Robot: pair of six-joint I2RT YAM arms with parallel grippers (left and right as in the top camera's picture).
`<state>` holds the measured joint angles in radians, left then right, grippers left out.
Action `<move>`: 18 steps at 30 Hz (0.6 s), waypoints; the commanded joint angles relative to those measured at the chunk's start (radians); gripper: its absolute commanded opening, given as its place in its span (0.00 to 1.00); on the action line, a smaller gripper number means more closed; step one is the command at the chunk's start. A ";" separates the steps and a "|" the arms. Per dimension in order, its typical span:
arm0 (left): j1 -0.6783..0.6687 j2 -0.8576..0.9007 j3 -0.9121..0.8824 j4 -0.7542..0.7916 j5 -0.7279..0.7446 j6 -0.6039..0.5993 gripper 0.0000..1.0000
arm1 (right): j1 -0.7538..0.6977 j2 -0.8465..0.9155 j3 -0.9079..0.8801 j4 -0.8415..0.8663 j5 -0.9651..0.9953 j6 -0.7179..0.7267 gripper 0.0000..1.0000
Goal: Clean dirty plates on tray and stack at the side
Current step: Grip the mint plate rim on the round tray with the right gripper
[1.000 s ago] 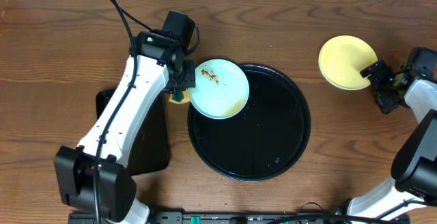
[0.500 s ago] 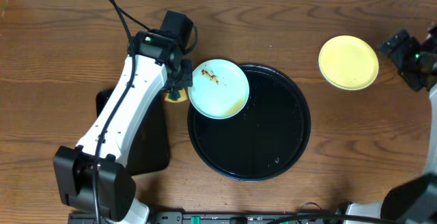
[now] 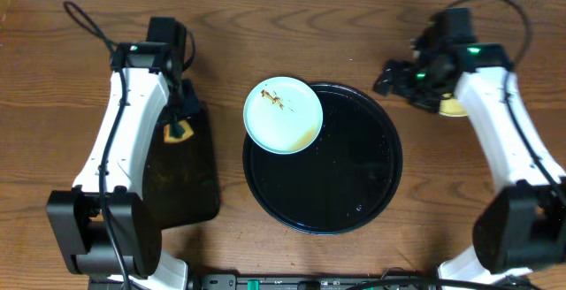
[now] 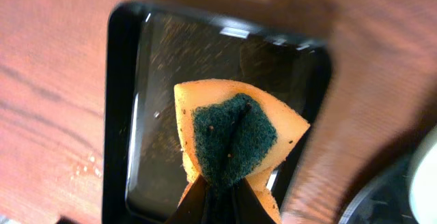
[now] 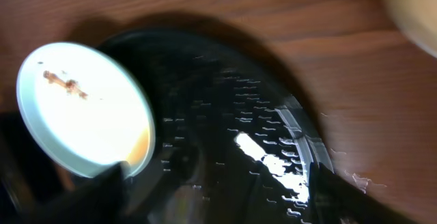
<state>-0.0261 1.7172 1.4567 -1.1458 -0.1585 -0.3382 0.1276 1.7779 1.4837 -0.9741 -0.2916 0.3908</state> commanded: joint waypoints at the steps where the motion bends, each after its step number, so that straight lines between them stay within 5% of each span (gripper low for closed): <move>1: 0.014 0.002 -0.068 0.016 -0.010 -0.015 0.07 | 0.068 0.060 -0.008 0.033 -0.080 0.019 0.72; 3: 0.014 0.002 -0.101 0.040 -0.007 -0.017 0.07 | 0.101 0.096 -0.008 0.059 -0.081 0.040 0.84; 6: 0.014 0.002 -0.128 0.057 -0.007 -0.023 0.07 | 0.144 0.148 -0.008 0.106 -0.106 0.043 0.74; 9: 0.014 0.002 -0.129 0.062 -0.007 -0.022 0.07 | 0.185 0.203 -0.008 0.148 -0.118 0.077 0.76; 12: 0.014 0.002 -0.129 0.063 -0.007 -0.022 0.07 | 0.215 0.249 -0.008 0.180 -0.153 0.076 0.64; 18: 0.014 0.002 -0.129 0.063 -0.007 -0.022 0.07 | 0.271 0.338 -0.008 0.230 -0.188 0.090 0.59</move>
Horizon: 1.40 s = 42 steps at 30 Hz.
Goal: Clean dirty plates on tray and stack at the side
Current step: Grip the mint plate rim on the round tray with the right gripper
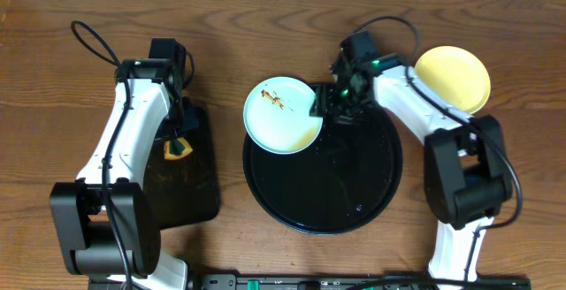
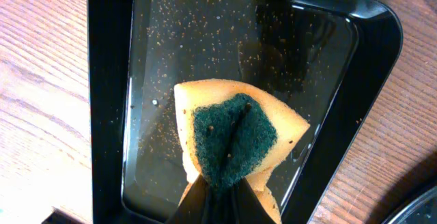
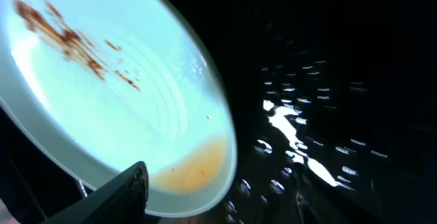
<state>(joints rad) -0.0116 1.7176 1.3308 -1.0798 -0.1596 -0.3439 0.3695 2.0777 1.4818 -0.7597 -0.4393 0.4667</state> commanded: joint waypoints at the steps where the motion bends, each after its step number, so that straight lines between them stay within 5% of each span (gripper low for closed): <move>1: 0.000 0.002 -0.003 -0.003 -0.006 -0.016 0.07 | 0.036 0.048 -0.006 0.022 -0.040 0.020 0.57; 10: 0.000 0.002 -0.003 -0.003 -0.006 -0.016 0.07 | 0.076 0.062 -0.006 0.042 -0.007 0.053 0.01; 27: 0.000 0.002 -0.003 0.007 0.068 0.010 0.08 | 0.076 0.048 -0.006 -0.192 0.203 -0.005 0.01; 35: -0.001 0.002 -0.010 0.061 0.281 0.082 0.07 | 0.073 -0.157 -0.006 -0.249 0.267 -0.010 0.01; 42: -0.001 0.003 -0.159 0.154 0.285 0.080 0.07 | 0.065 -0.271 -0.006 -0.339 0.294 -0.008 0.02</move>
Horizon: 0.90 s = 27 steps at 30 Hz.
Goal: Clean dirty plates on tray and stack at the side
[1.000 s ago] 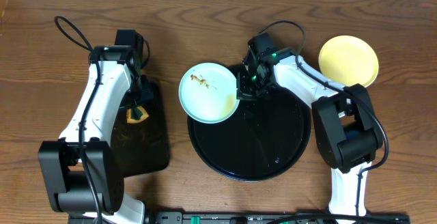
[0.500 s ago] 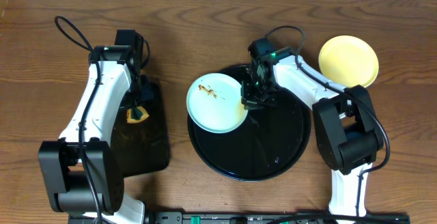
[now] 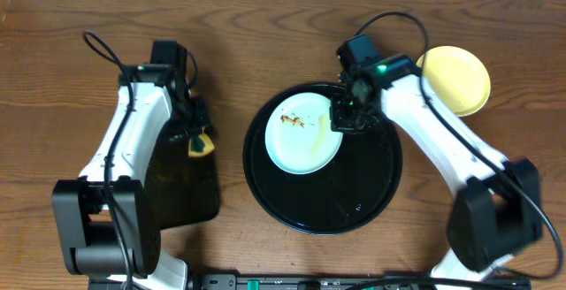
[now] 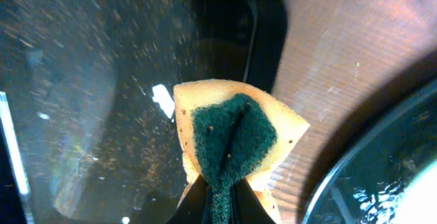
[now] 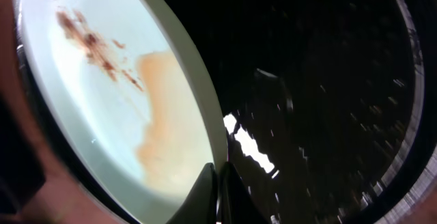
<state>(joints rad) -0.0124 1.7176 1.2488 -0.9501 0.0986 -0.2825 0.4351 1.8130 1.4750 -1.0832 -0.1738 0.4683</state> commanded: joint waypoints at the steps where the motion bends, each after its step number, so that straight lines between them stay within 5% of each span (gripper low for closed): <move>1: 0.000 0.005 -0.118 0.053 0.027 0.005 0.07 | -0.001 -0.007 0.001 -0.026 0.029 -0.012 0.02; 12: 0.000 0.009 -0.250 0.175 0.034 -0.037 0.07 | 0.000 -0.005 -0.003 -0.040 0.035 -0.020 0.01; 13: 0.000 0.009 -0.250 0.176 0.029 -0.037 0.07 | 0.000 -0.003 -0.010 -0.041 0.035 -0.014 0.03; 14: 0.000 0.009 -0.250 0.175 0.020 -0.037 0.08 | 0.000 0.000 -0.025 -0.039 0.035 -0.006 0.26; 15: 0.000 0.009 -0.250 0.175 0.020 -0.036 0.08 | 0.001 0.003 -0.044 -0.030 0.034 -0.005 0.38; 27: 0.000 0.009 -0.250 0.174 0.021 -0.036 0.07 | 0.000 0.007 -0.340 0.212 -0.028 0.060 0.44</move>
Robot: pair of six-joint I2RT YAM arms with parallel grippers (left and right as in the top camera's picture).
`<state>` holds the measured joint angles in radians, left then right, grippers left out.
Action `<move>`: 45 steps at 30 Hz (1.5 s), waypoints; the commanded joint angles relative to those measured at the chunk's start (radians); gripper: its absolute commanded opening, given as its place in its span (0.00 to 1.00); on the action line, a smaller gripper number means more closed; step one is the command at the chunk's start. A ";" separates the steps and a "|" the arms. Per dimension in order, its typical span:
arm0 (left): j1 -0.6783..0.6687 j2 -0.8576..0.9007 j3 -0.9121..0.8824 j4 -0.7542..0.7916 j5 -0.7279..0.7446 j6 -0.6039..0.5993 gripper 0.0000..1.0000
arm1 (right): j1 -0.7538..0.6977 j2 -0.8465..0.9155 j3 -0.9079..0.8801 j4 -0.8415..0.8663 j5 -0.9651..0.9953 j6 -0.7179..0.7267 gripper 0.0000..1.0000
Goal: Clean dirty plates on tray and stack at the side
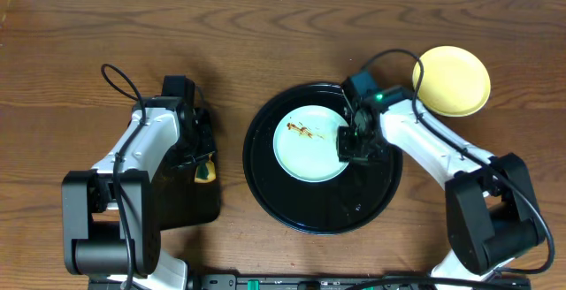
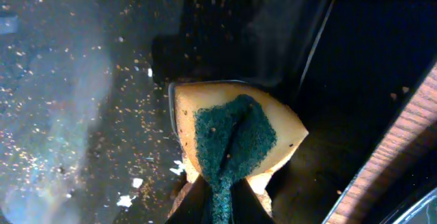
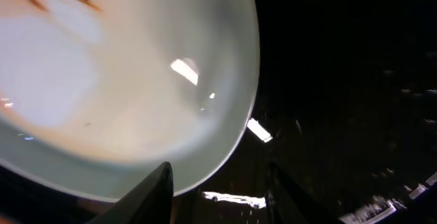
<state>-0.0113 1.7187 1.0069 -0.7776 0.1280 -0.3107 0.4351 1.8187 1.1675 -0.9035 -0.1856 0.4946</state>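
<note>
A pale plate (image 1: 305, 148) smeared with brown stains lies flat inside the round black tray (image 1: 354, 203). My right gripper (image 1: 351, 145) is open at the plate's right rim. In the right wrist view the plate (image 3: 123, 74) fills the upper left, and its rim reaches the gap of the right gripper (image 3: 218, 191), whose left finger overlaps it. My left gripper (image 2: 222, 198) is shut on a folded yellow sponge (image 2: 235, 138) with a green scouring face, held low over the black rectangular tray (image 2: 68, 80). The sponge (image 1: 205, 171) shows near that tray's right edge.
A clean yellow plate (image 1: 453, 80) lies on the wooden table (image 1: 265, 34) to the right of the round tray. The rectangular tray (image 1: 177, 203) is speckled with crumbs and wet. The round tray floor (image 3: 341, 80) is wet and glossy.
My right gripper has opened and let go of the stained plate, which now lies flat nearer the tray's middle. The left gripper has moved the sponge lower, toward the near side of the rectangular tray.
The stained plate first rested on the round tray's upper-left rim while my right gripper was near the yellow plate. Then the gripper stood open at the plate's edge, then shut on the rim with the plate further inside the tray. Now it is released. The left held the sponge throughout.
</note>
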 commanded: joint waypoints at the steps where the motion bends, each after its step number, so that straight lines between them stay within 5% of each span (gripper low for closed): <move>1: -0.001 0.008 -0.008 0.002 -0.008 -0.008 0.08 | 0.001 0.002 -0.050 0.055 -0.023 0.044 0.45; 6: -0.001 0.008 -0.008 0.001 -0.008 -0.008 0.08 | 0.002 0.002 -0.138 0.207 -0.041 0.116 0.47; 13: -0.001 0.008 -0.008 -0.012 -0.007 -0.008 0.07 | 0.008 0.002 -0.247 0.398 -0.055 0.234 0.01; 35: 0.000 -0.121 -0.039 0.058 -0.116 0.011 0.08 | 0.011 0.002 -0.264 0.395 -0.051 0.216 0.01; 45: -0.033 -0.314 -0.034 0.068 0.246 0.011 0.07 | 0.011 0.002 -0.264 0.395 -0.051 0.216 0.01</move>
<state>-0.0216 1.4162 0.9710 -0.7208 0.2039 -0.2947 0.4339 1.7821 0.9527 -0.4786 -0.2523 0.7231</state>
